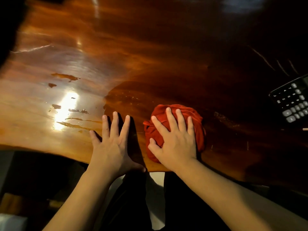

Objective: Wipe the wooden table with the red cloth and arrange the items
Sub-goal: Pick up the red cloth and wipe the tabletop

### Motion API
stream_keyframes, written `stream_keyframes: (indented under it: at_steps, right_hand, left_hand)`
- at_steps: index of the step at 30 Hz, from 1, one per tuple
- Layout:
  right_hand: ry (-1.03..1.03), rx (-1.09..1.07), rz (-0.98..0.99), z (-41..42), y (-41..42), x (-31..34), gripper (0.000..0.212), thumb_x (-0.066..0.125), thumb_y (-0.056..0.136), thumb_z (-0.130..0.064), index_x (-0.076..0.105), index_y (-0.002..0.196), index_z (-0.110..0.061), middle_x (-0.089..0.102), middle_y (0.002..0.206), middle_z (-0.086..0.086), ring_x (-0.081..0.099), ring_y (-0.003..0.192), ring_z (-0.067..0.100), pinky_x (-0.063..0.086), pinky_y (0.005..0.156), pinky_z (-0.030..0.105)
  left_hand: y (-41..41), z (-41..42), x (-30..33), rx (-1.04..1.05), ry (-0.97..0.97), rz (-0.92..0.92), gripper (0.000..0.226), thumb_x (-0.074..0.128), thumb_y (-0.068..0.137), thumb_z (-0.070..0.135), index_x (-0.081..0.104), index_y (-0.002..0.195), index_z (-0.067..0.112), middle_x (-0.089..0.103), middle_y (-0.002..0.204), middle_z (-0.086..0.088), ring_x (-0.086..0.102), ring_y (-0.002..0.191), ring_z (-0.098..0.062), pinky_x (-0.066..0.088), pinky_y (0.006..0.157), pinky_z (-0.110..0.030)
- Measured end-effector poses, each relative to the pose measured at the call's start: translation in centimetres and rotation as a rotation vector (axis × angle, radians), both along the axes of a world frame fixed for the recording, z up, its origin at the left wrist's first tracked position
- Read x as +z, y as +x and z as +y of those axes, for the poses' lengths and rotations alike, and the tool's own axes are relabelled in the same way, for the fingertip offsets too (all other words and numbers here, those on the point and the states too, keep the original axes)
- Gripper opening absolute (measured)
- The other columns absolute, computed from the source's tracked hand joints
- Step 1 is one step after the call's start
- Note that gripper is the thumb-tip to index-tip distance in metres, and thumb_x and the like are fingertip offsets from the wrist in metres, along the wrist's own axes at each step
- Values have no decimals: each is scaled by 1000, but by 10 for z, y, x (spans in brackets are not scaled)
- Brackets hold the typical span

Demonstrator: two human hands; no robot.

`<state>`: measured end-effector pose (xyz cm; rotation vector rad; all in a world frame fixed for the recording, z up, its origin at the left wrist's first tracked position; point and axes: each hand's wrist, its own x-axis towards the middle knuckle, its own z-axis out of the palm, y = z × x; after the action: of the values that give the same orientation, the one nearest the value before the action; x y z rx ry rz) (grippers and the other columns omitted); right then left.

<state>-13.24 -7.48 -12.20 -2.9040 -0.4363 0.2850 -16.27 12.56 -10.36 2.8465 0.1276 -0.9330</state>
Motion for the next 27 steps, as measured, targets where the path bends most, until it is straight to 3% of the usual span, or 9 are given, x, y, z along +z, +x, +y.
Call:
stream_keyframes:
  at_steps: [4, 11, 15, 19, 24, 27]
  right_hand:
    - [63, 146, 3, 1, 2, 2, 68, 51, 81, -64, 44, 147, -44, 33, 163, 6, 23, 151, 34, 10, 122, 59]
    - [142, 376, 55, -23, -4, 4, 64, 52, 83, -62, 47, 145, -44, 31, 164, 3, 19, 153, 29, 7, 124, 54]
    - [139, 380, 77, -56, -10, 3, 64, 51, 85, -61, 45, 147, -44, 28, 166, 3, 15, 154, 27, 8, 124, 53]
    - [114, 269, 91, -92, -13, 2, 64, 50, 86, -63, 40, 147, -48, 25, 167, -1, 13, 155, 25, 6, 124, 52]
    - [81, -18, 110, -128, -8, 6, 64, 48, 85, -65, 39, 147, -51, 26, 167, -3, 14, 155, 24, 13, 123, 55]
    - [42, -101, 108, -122, -7, 8, 64, 44, 87, -66, 34, 149, -50, 25, 167, -1, 14, 155, 27, 5, 123, 54]
  left_hand:
    - [1, -1, 2, -14, 11, 13, 161, 38, 21, 105, -35, 145, 34, -29, 161, -7, -28, 146, -36, 8, 113, -73]
    - [8, -5, 22, -18, 100, 103, 164, 54, 27, 101, -37, 144, 32, -35, 158, -8, -28, 146, -36, 11, 117, -65]
    - [18, -15, 33, -13, 102, 134, 167, 61, 26, 97, -31, 148, 30, -31, 160, -7, -26, 147, -32, 11, 119, -60]
    - [26, -27, 35, -69, 67, 119, 163, 57, 27, 99, -33, 147, 36, -34, 160, -3, -27, 147, -31, 10, 119, -59]
    - [39, -51, 35, -161, 17, 48, 156, 54, 33, 100, -34, 146, 37, -32, 161, -3, -28, 146, -30, 7, 120, -59]
    - [42, -67, 35, -209, 11, 20, 152, 57, 41, 97, -33, 146, 35, -31, 161, -4, -27, 147, -30, 6, 119, -57]
